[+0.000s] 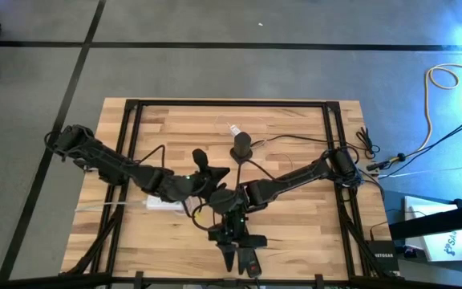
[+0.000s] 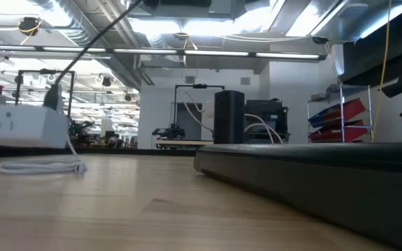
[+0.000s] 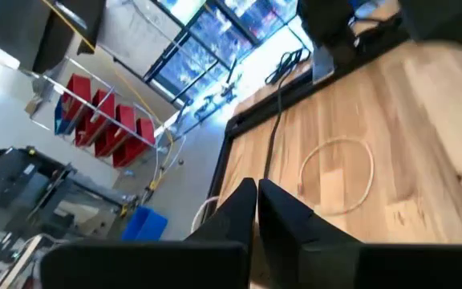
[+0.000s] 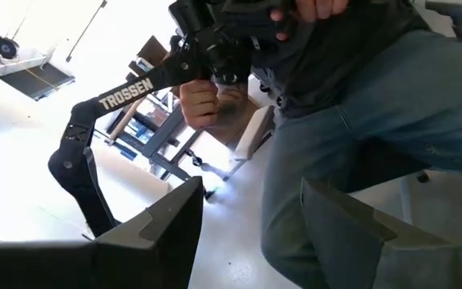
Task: Insert USB
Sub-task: Insert the black USB cable into the white outlet extension
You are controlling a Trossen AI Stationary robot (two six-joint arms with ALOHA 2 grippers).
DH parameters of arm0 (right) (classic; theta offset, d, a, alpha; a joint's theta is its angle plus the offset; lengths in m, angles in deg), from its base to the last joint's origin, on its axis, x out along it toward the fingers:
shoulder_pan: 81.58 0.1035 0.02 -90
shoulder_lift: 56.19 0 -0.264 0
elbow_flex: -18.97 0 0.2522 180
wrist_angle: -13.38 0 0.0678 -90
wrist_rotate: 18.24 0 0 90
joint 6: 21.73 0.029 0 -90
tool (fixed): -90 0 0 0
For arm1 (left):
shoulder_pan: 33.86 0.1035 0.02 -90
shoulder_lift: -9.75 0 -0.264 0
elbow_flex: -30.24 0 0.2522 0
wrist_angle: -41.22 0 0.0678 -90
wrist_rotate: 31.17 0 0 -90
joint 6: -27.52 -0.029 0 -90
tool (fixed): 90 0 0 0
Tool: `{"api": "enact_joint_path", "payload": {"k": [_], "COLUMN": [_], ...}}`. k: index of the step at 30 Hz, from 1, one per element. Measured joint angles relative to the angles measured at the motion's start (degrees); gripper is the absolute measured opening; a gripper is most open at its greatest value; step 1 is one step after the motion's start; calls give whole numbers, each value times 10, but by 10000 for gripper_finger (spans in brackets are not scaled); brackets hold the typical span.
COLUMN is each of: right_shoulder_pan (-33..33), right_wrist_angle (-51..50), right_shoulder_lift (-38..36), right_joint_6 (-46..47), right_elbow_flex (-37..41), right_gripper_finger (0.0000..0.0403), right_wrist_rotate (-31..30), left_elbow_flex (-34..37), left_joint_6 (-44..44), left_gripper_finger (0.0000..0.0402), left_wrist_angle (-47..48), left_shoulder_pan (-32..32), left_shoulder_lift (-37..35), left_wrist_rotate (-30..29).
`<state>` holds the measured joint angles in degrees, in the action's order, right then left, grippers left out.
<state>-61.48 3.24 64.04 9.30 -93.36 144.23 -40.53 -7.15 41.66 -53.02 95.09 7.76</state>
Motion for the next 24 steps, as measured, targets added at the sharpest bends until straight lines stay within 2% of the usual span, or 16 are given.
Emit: {"api": "enact_joint_path", "payload": {"k": [11,24], "right_shoulder_pan": [1,16], "right_wrist_angle": [13,126], "right_shoulder_lift": [0,0], "right_joint_6": [0,33], "right_elbow_flex": [0,0], "right_gripper_finger": [193,193], "right_wrist_rotate": [10,96], "left_elbow_flex": [0,0], "left_joint_6": [13,17], "left_gripper_finger": [0,0], "left_wrist_angle": [49,60], "left_shoulder_pan": [10,11], "left_shoulder_lift": [0,0], "left_wrist_rotate": [-17,-22]}}
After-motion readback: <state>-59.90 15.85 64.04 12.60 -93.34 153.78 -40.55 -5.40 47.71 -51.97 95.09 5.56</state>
